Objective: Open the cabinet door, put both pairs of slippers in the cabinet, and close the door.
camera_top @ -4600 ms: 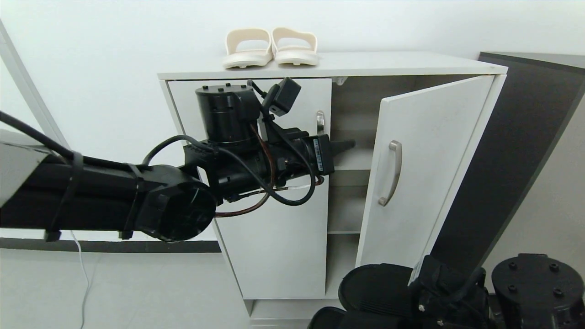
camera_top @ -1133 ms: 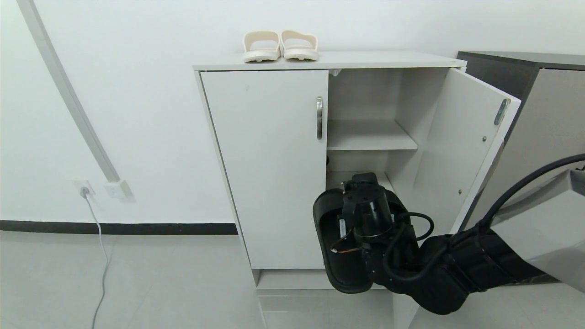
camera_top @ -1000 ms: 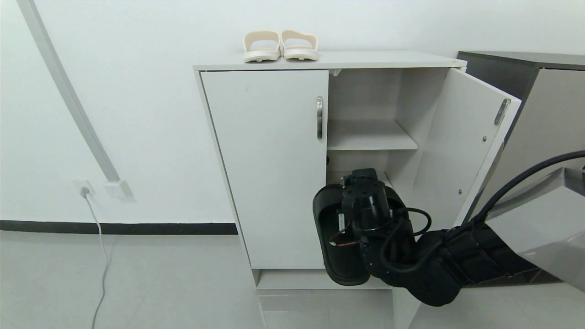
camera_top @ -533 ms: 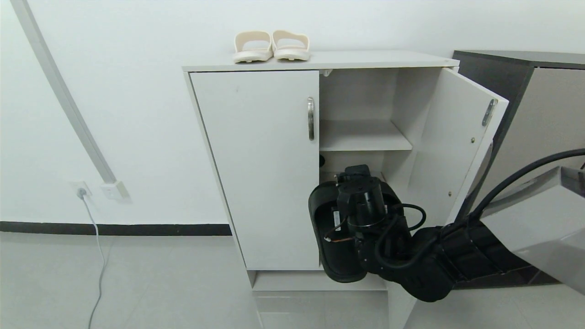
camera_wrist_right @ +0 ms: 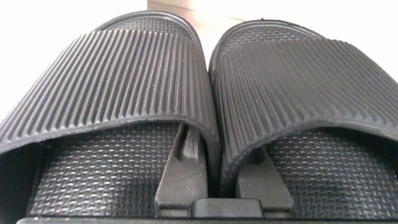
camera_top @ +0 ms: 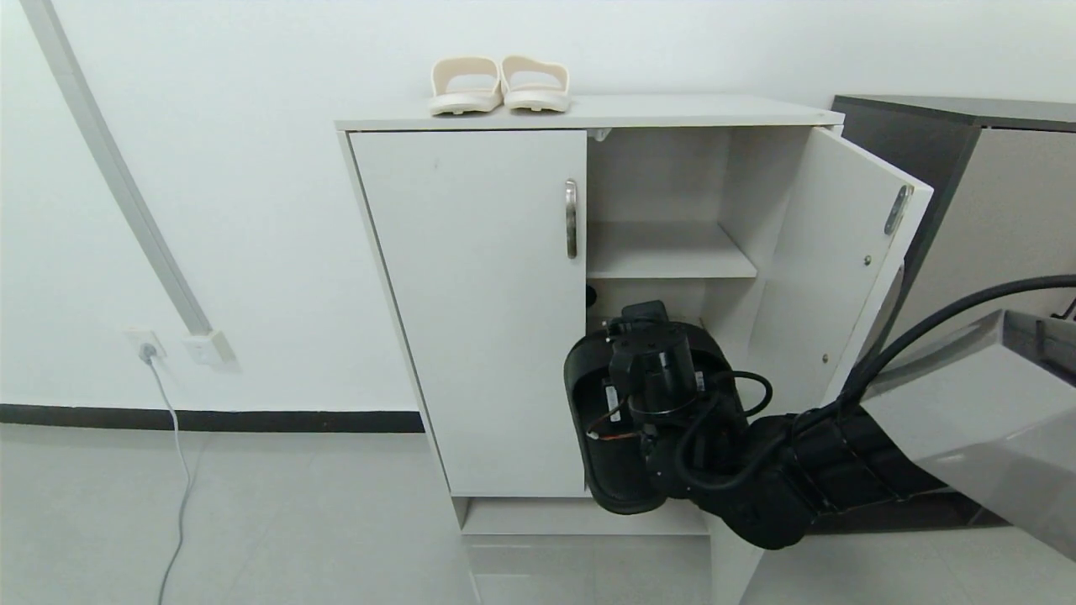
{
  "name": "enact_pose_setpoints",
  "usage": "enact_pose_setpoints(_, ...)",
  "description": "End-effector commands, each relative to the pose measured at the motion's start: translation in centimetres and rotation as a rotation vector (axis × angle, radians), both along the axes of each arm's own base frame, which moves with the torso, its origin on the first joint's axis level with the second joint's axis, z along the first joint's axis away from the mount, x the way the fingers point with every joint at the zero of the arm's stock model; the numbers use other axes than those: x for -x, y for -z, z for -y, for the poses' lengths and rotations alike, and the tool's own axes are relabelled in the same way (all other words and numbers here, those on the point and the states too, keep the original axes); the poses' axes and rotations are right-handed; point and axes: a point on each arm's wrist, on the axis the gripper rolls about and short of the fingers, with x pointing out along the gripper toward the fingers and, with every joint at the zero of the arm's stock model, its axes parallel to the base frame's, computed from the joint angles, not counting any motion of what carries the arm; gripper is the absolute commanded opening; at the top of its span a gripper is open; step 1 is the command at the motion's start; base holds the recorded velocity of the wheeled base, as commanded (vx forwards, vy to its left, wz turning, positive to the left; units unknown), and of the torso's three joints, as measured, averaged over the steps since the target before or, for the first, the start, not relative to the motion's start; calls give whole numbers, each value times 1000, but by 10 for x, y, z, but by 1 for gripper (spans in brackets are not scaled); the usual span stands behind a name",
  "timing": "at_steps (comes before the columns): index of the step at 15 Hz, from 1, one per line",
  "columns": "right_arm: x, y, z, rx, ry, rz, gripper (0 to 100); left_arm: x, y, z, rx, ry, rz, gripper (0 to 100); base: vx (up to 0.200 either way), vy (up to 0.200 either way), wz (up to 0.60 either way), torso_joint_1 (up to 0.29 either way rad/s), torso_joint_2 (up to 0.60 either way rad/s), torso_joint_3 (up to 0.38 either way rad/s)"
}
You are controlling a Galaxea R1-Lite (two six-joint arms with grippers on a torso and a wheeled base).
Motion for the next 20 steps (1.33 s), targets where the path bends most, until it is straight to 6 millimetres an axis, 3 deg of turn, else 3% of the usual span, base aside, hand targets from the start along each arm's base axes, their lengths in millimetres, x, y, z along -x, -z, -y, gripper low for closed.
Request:
enact_pose_setpoints(1, -2, 8, 4, 19, 12, -18, 0, 0, 0, 0, -1, 0, -2, 0, 0, 0, 0, 0, 0, 0)
enact_pose_setpoints(12, -13, 26, 38, 65, 95, -72, 0, 0, 0, 0, -1, 0, -2, 0, 0, 0, 0, 0, 0, 0)
enact_pose_setpoints(20, -19, 36, 78, 54, 180, -90, 0, 0, 0, 0, -1, 0, -2, 0, 0, 0, 0, 0, 0, 0)
